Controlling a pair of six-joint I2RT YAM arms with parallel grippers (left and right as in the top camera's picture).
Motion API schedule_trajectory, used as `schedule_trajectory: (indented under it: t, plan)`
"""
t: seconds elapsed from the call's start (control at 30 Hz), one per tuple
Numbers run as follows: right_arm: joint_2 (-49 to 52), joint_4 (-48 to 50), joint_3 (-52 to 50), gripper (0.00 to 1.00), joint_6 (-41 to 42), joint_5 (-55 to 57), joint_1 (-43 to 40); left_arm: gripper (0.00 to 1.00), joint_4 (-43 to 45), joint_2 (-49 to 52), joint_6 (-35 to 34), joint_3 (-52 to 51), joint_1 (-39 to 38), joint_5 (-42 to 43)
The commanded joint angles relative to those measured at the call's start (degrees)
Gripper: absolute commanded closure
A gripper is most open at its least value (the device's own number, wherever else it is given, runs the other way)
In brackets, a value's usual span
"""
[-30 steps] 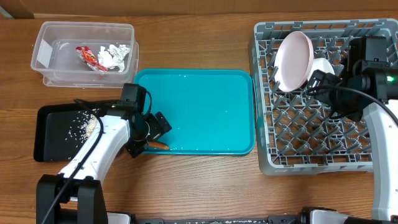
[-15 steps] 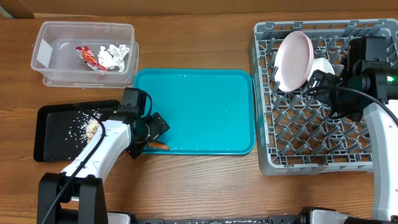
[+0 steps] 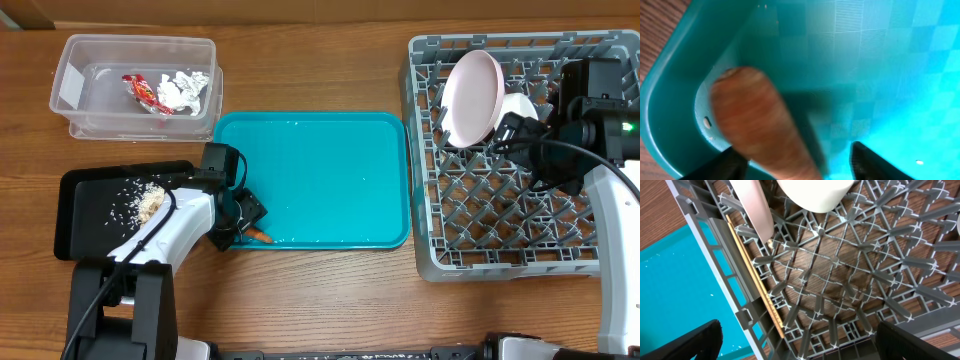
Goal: Sort waste into correct bins and load items into the dishwasher
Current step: 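Reach left gripper to the carrot on the teal tray and grasp, then carry the carrot with left gripper onto the black tray and release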
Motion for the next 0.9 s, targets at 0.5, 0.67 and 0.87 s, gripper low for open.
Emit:
schedule_trajectory:
  t: [0.5,0.67,0.87]
  plan:
    - [0.04,0.04,0.72,0.00,-0.37,-0.52,-0.22,0.90,0.81,1.33,1.16,0.83,-0.11,-2.51]
    - [0.04,-0.07,0.72,0.00,-0.37,-0.50,-0.22,0.96,-1.79,0.57,5.20,5.70,1.51,-3.54]
    - [0.04,-0.33,0.72,0.00,-0.39,-0.48,-0.22,0.96,-12.15,-1.64,11.19,19.39,5.73,-10.54]
